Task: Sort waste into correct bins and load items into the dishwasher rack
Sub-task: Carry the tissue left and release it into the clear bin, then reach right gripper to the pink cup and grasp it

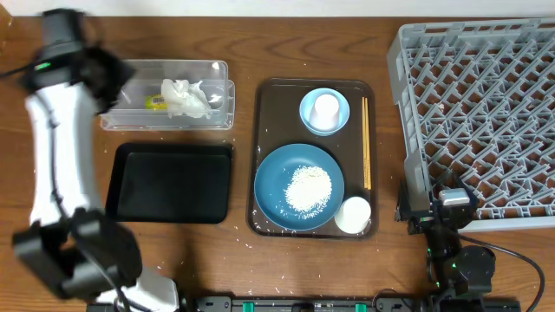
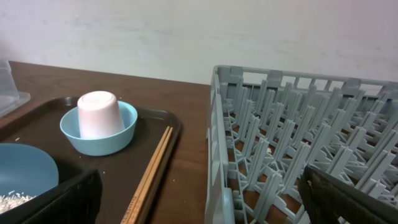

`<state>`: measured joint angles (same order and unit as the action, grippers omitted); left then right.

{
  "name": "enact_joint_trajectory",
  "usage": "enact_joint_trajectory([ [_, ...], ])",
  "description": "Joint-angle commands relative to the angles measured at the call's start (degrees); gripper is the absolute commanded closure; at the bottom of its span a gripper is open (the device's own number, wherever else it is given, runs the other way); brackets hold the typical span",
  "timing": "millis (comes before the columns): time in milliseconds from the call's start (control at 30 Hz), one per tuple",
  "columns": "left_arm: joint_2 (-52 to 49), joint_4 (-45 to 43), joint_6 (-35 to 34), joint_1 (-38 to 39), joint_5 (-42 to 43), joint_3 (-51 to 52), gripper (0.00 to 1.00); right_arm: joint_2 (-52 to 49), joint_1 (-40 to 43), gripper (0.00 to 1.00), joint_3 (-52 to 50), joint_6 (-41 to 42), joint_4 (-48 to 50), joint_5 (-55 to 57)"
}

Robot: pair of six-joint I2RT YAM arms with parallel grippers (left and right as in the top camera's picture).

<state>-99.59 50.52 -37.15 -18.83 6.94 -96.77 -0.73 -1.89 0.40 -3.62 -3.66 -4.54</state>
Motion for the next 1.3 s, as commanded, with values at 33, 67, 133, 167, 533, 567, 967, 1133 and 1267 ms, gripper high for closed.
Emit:
enact_joint_trajectory([
  [33, 1.5, 4.3, 0.4, -5.9, -1.1, 0.1, 0.29, 0.0, 0.6, 0.01, -0.1, -0.7, -0.2, 0.0],
  [67, 1.5, 5.4, 0.4, -6.9, -1.1, 0.1, 0.29, 0.0, 0.7, 0.01, -0.1, -0.7, -0.2, 0.0],
  [133, 1.5, 7.8, 0.4, -8.6, -1.2, 0.1, 0.28, 0.0, 0.7, 0.01, -0.1, -0.7, -0.2, 0.0],
  [167, 1.5, 8.9, 0.4, -9.4, -1.1, 0.1, 0.23, 0.0, 0.7, 0.01, -0.1, -0.7, -0.2, 0.0],
  [533, 1.5, 10.3, 0.4, -10.7, -1.2, 0.1, 0.12, 0.0, 0.6, 0.01, -0.1, -0.3, 5.8, -0.9],
  [567, 1.5, 10.3, 0.4, -10.7, -1.2, 0.1, 0.11, 0.0, 0.6, 0.01, -0.1, 1.2, 10.5, -4.0],
  [967, 1.5, 10.3, 0.4, -10.7, -1.2, 0.1, 0.10, 0.0, 0.7, 0.01, -0.1, 18.0, 38.9, -8.2],
  [1133, 1.5, 10.3, 0.4, -10.7, -1.2, 0.1, 0.09, -1.6, 0.7, 0.01, 0.6, 17.9, 42.4, -10.0],
  [1267, 1.5, 10.3, 0.4, -10.7, -1.2, 0.1, 0.09, -6.9, 0.7, 0.01, 4.3, 15.5, 42.7, -11.3],
])
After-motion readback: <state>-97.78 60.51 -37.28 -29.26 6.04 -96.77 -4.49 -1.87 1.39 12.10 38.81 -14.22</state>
